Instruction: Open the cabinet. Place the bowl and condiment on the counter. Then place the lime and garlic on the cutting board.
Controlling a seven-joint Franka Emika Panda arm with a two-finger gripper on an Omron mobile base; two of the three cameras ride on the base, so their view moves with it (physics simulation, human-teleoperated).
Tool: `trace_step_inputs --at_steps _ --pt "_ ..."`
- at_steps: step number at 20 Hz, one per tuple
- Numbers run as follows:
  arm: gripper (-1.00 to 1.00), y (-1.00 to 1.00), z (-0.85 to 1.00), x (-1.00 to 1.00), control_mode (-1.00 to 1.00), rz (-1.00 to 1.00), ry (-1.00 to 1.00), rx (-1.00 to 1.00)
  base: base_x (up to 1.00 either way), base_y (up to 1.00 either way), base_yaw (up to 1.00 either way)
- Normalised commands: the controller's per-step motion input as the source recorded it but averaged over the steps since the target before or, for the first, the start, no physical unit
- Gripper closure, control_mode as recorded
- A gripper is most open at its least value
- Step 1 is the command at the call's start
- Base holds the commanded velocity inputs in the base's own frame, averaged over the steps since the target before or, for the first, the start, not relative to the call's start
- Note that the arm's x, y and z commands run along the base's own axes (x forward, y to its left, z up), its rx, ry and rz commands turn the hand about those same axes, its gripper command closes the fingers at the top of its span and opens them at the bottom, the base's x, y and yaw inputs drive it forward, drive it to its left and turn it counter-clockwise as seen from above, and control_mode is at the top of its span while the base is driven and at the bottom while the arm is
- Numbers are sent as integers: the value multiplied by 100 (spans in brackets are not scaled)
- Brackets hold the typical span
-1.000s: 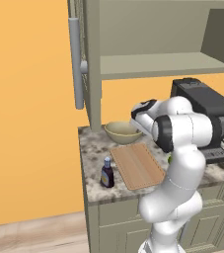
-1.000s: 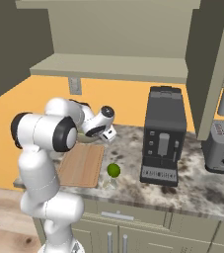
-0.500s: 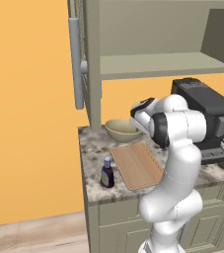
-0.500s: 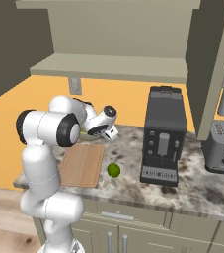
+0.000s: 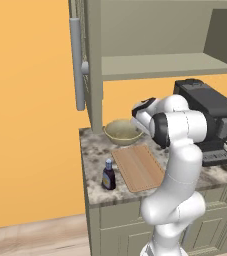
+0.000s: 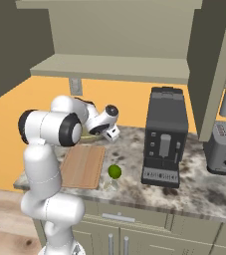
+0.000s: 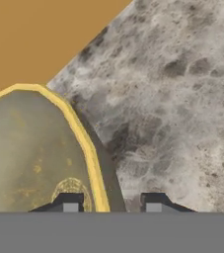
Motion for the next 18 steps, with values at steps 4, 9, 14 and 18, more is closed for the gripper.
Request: trace_step_inputs --at_steps 4,9,14,18 --pt "-100 0 0 0 -100 0 -6 0 0 0 0" --pt "-100 0 13 -12 -100 -3 -12 1 0 0 0" --pt "-100 0 50 -61 -100 -1 -17 4 0 0 0" --pt "-100 0 41 -80 -100 -1 -6 2 0 0 0"
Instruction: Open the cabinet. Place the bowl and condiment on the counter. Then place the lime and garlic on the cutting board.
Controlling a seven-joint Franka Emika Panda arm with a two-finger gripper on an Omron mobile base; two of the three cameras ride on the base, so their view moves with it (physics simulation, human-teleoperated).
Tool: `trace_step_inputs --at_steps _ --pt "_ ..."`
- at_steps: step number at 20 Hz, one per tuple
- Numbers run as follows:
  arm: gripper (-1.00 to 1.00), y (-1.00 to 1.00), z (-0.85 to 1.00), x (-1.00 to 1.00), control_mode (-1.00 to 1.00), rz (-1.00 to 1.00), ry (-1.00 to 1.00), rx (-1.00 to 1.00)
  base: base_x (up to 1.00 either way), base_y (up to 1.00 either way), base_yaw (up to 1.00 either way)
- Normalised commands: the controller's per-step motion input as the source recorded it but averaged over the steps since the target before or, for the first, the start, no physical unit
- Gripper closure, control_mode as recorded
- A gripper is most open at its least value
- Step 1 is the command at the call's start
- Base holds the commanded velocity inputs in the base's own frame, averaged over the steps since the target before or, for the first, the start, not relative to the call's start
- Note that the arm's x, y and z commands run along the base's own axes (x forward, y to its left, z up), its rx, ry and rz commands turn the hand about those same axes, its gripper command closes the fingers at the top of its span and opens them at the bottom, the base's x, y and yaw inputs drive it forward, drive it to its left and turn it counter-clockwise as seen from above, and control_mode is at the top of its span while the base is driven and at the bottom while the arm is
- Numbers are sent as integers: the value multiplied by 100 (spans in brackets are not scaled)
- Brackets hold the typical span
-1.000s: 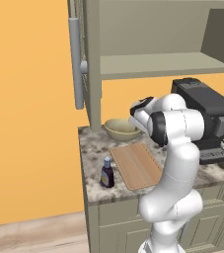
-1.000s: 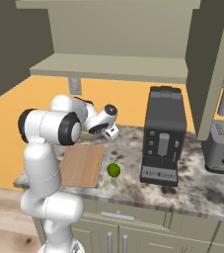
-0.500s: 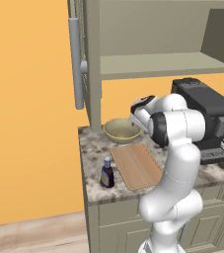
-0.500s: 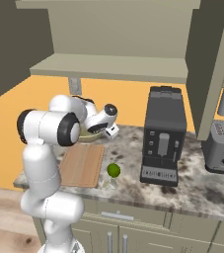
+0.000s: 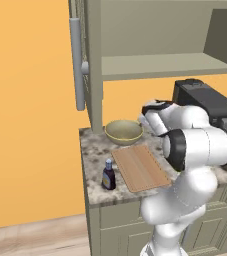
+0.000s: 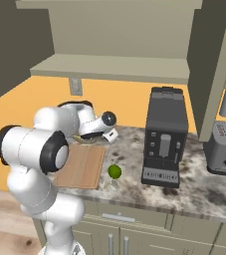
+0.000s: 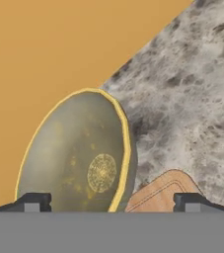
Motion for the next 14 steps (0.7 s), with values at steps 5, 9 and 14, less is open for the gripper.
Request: trace_step_inputs --at_steps 5,9,14 --pt "-100 -1 45 -63 -100 -3 6 0 0 0 0" --pt "-100 -6 44 -63 -100 -10 6 -1 0 0 0" --pt "-100 -23 38 -29 -100 -4 3 4 0 0 0"
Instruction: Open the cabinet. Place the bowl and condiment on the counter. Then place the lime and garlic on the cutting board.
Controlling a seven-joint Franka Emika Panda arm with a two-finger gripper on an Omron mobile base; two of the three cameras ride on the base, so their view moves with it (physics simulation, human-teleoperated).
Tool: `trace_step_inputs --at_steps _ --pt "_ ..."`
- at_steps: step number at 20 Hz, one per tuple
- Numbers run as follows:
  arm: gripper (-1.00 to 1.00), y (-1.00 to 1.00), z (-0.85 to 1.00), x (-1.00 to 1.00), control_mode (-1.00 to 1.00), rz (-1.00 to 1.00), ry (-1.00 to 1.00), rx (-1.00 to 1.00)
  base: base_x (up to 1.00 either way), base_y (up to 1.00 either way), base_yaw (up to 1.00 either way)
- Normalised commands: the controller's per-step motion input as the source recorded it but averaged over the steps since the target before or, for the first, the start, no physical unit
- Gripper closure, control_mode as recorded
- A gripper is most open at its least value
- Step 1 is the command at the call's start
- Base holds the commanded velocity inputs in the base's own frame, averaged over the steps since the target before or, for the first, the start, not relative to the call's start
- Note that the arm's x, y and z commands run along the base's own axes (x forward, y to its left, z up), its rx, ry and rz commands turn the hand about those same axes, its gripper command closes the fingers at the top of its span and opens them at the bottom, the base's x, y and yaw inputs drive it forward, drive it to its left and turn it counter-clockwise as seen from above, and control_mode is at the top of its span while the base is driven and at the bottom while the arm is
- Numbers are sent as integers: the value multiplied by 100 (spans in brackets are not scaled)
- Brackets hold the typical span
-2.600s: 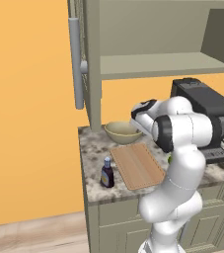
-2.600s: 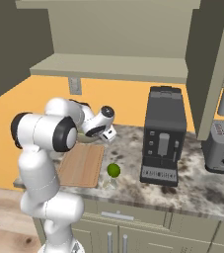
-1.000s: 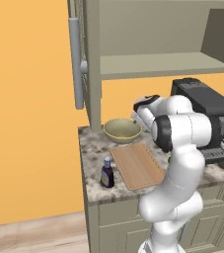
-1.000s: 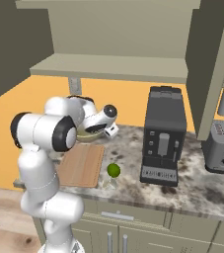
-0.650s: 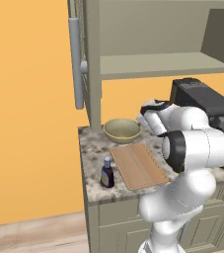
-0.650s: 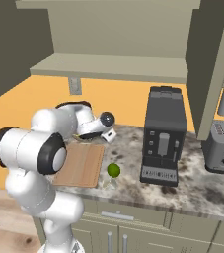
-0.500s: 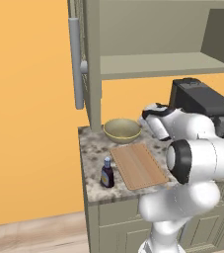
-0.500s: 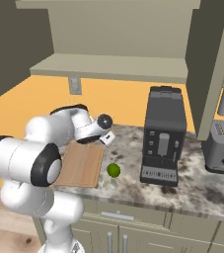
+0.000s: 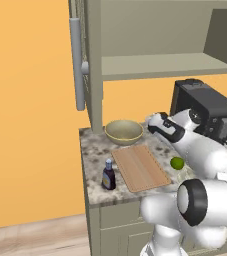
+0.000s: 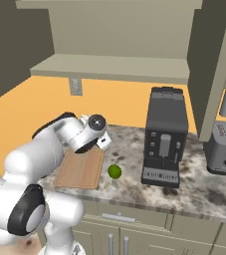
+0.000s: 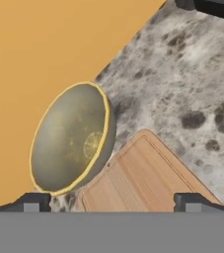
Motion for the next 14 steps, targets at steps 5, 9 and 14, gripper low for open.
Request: trace_step_inputs --at_steps 5,9,14 --pt "-100 -46 31 -32 -100 -1 -13 18 0 0 0" --pt "-100 -25 54 -23 -100 -2 0 7 0 0 0" --pt "-100 0 44 -25 -100 -5 10 -3 0 0 0"
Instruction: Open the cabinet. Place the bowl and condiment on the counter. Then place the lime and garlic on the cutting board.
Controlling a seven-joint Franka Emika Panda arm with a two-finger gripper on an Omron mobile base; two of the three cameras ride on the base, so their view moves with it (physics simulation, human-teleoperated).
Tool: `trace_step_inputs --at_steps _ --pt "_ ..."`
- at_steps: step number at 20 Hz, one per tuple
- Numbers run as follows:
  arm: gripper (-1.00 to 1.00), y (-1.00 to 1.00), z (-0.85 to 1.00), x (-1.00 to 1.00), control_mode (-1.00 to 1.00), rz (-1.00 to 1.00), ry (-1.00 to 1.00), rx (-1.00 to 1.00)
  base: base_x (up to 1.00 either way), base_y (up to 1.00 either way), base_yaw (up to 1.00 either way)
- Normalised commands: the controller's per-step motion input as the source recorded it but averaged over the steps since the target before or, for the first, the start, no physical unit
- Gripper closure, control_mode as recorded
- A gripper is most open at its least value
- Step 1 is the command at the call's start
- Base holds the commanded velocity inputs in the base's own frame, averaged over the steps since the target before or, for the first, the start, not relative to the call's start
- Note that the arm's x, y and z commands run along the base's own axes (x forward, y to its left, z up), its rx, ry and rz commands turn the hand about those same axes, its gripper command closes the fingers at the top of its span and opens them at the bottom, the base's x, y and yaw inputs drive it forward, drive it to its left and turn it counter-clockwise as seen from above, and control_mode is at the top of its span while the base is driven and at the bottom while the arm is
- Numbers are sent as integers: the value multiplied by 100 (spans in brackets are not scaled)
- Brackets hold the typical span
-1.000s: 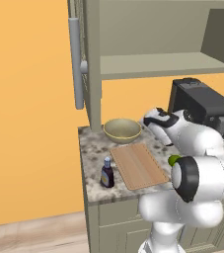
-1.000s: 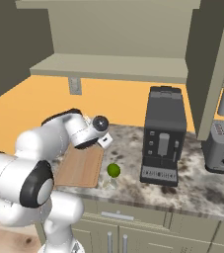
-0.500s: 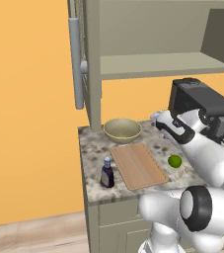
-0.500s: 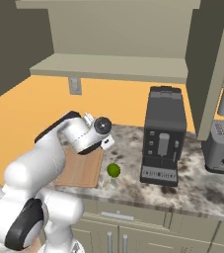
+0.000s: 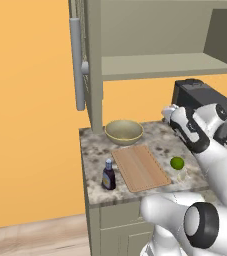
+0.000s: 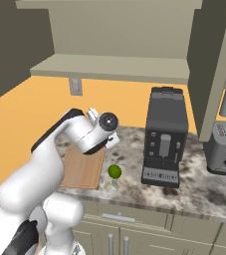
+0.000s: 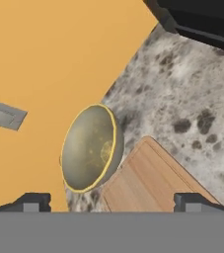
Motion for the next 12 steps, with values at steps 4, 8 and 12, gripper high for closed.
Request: trace_step_inputs --at_steps 4,8,12 --pt "-100 0 18 -35 -100 -7 11 -7 0 0 0" --pt "-100 -7 1 -36 -100 -10 10 -3 0 0 0" --pt "-100 -26 0 -46 -100 -10 9 0 0 0 0"
